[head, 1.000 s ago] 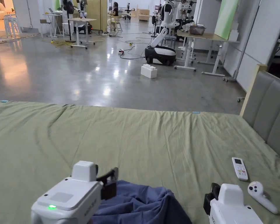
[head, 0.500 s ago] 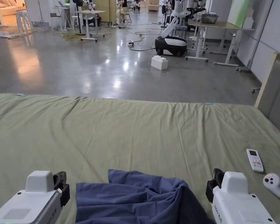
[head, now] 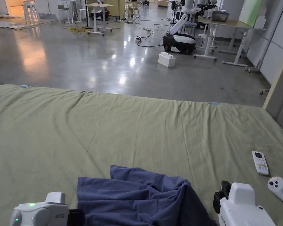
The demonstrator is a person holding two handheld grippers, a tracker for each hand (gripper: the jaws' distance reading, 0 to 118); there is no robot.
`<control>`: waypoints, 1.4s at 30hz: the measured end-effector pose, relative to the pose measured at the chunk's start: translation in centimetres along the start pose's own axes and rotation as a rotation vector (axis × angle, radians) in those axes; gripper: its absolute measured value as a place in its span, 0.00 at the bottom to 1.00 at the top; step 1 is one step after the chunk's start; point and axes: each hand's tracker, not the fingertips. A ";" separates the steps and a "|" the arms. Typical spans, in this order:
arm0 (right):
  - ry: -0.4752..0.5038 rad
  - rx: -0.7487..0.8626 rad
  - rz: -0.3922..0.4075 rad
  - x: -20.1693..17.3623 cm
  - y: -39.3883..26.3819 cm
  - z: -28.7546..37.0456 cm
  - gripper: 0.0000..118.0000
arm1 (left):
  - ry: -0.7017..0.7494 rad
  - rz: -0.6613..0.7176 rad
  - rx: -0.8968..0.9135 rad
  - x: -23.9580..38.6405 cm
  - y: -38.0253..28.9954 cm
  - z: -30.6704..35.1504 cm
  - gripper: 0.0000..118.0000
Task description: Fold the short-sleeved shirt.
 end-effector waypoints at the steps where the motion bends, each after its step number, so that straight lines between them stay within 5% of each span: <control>1: -0.003 -0.008 0.002 0.1 -0.2 -0.1 0.01 | 0.003 0.001 -0.023 0.1 -0.2 -0.7 0.66; 5: -0.011 -0.044 0.005 0.7 -1.1 -0.5 0.01 | 0.100 -0.116 -0.016 1.9 -1.0 -1.4 0.63; 10: -0.017 -0.091 0.008 1.3 -2.1 -1.0 0.01 | 0.143 -0.216 -0.005 5.1 -1.0 0.2 0.12; 17: 0.044 -0.291 -0.009 2.0 -3.8 -2.4 0.05 | 0.113 -0.218 0.002 5.5 -1.5 2.5 0.08; 18: 0.053 -0.319 -0.012 2.0 -4.2 -2.8 0.10 | 0.109 -0.220 0.010 5.3 -1.6 3.1 0.08; 22: 0.113 -0.487 -0.025 2.0 -6.2 -4.5 0.61 | 0.106 -0.208 0.051 3.5 -0.6 2.7 0.08; 24: 0.107 -0.508 -0.011 1.6 -7.2 -5.3 0.70 | 0.104 -0.200 0.063 2.9 -0.4 2.9 0.08; 30: 0.128 -0.632 0.057 -0.9 -9.6 -9.0 0.69 | 0.091 -0.169 0.083 2.5 -0.7 3.7 0.08; 33: 0.152 -0.632 0.086 -1.9 -10.7 -9.8 0.46 | 0.084 -0.156 0.084 2.4 -0.8 3.6 0.08; 35: 0.158 -0.615 0.097 -2.6 -10.5 -9.6 0.15 | 0.088 -0.152 0.081 2.7 -1.0 3.3 0.08; 36: 0.150 -0.598 0.117 -2.9 -10.3 -9.2 0.09 | 0.088 -0.149 0.082 2.7 -1.1 3.2 0.08; 39: 0.146 -0.595 0.146 -3.2 -10.7 -9.1 0.07 | 0.090 -0.146 0.086 2.9 -1.2 3.1 0.08; 42: 0.132 -0.558 0.040 -1.9 -10.0 -8.2 0.06 | 0.086 -0.139 0.115 3.1 -1.0 3.7 0.08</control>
